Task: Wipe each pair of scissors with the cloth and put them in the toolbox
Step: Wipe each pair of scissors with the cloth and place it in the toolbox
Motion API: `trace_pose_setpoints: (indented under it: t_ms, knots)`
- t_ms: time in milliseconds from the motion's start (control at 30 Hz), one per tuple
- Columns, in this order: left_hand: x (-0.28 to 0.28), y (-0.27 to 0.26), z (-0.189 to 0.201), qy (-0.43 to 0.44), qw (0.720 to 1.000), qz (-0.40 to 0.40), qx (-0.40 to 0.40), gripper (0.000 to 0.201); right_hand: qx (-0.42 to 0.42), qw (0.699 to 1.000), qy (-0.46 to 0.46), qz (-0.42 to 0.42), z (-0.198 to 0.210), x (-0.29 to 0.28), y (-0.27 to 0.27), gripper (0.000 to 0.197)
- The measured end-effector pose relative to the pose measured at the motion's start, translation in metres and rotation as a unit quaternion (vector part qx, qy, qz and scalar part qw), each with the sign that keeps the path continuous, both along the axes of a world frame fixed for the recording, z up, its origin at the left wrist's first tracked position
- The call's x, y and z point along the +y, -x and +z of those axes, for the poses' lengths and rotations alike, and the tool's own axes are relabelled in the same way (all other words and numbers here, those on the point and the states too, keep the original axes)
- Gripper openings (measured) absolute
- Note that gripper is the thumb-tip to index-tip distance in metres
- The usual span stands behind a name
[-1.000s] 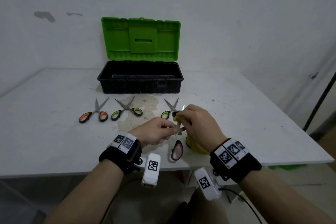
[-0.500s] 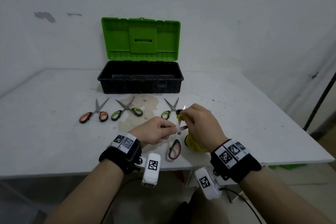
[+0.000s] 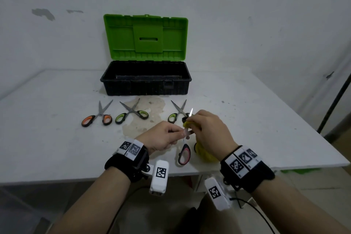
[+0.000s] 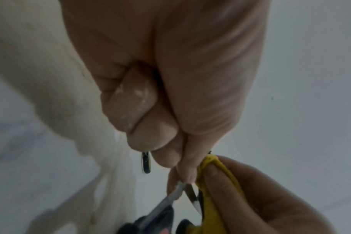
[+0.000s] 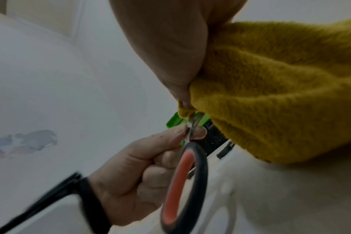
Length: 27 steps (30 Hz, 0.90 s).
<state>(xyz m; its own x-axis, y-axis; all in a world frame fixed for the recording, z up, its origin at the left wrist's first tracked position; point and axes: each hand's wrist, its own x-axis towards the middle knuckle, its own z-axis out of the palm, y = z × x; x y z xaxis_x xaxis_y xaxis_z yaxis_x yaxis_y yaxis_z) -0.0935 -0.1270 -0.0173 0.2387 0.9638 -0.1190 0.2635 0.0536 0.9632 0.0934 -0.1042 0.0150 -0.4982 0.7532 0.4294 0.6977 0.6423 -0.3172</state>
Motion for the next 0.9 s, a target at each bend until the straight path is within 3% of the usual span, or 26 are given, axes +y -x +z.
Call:
trace_pose_setpoints:
  t_ms: [167,267,433,667,900]
  knots:
    - [-0.001,-0.004,-0.002,0.011,1.0,0.012,0.001,0.023,0.066,0.994,-0.002,-0.082,0.009,0.025,0.001,0.017]
    - [0.0,0.0,0.002,0.02,0.999,0.034,-0.024,0.023,0.094,0.994,-0.022,-0.047,0.015,0.016,-0.003,0.018]
    - [0.001,0.002,0.007,0.023,0.998,0.043,-0.039,0.021,0.005,1.0,-0.004,0.001,0.005,-0.01,0.0,0.018]
    - [-0.003,-0.005,0.009,0.028,0.996,0.062,-0.05,0.02,-0.031,0.999,-0.008,0.012,-0.006,-0.01,0.003,0.02]
    - [-0.002,-0.002,0.009,0.017,0.994,0.095,-0.057,0.021,-0.145,0.985,-0.019,0.09,-0.004,-0.031,-0.004,0.019]
